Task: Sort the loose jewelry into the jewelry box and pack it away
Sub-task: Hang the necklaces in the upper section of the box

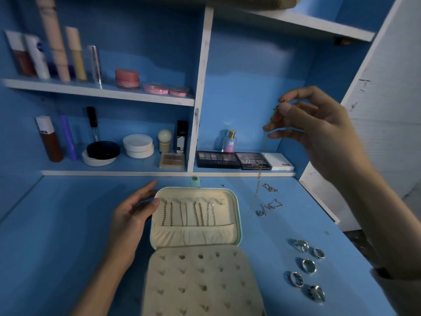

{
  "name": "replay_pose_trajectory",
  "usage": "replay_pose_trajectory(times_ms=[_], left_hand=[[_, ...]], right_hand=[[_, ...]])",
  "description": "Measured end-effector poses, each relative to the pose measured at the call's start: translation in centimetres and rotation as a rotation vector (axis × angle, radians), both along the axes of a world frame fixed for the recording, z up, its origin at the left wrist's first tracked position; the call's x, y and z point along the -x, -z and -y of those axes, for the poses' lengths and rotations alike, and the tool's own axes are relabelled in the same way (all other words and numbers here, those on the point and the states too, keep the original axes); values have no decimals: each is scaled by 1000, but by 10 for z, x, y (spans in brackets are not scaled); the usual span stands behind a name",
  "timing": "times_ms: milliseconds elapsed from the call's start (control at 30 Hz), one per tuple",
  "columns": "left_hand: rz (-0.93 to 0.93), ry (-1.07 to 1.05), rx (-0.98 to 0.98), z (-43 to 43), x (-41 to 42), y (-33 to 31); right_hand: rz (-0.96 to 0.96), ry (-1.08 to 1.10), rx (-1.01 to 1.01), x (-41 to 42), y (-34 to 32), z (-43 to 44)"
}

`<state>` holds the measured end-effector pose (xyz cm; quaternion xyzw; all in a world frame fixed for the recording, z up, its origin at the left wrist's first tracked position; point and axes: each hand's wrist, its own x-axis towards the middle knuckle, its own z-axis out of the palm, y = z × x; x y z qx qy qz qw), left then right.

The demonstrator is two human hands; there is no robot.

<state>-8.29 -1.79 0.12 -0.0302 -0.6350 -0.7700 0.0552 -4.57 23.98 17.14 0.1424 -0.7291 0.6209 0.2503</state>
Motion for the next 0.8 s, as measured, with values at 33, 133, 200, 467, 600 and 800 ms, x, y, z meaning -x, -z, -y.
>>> replay_pose_trajectory(times_ms=[33, 133, 200, 467, 600, 800], left_hand=[[1, 3, -1, 0, 0, 0], [1, 7, -2, 1, 1, 2], [0, 6, -4, 1, 2, 2], [-10, 1, -12, 1, 0, 2], [-14, 5, -16, 1, 1, 2], [-18, 4, -2, 1, 1, 1]], right_hand=[[-1, -3, -1, 0, 0, 1], [-14, 6, -33, -1, -2, 4], [-14, 4, -52, -1, -3, 6], [107, -71, -81, 8, 21, 18], [239, -85, -113, 16, 46, 24], [355, -65, -107, 30, 68, 26]])
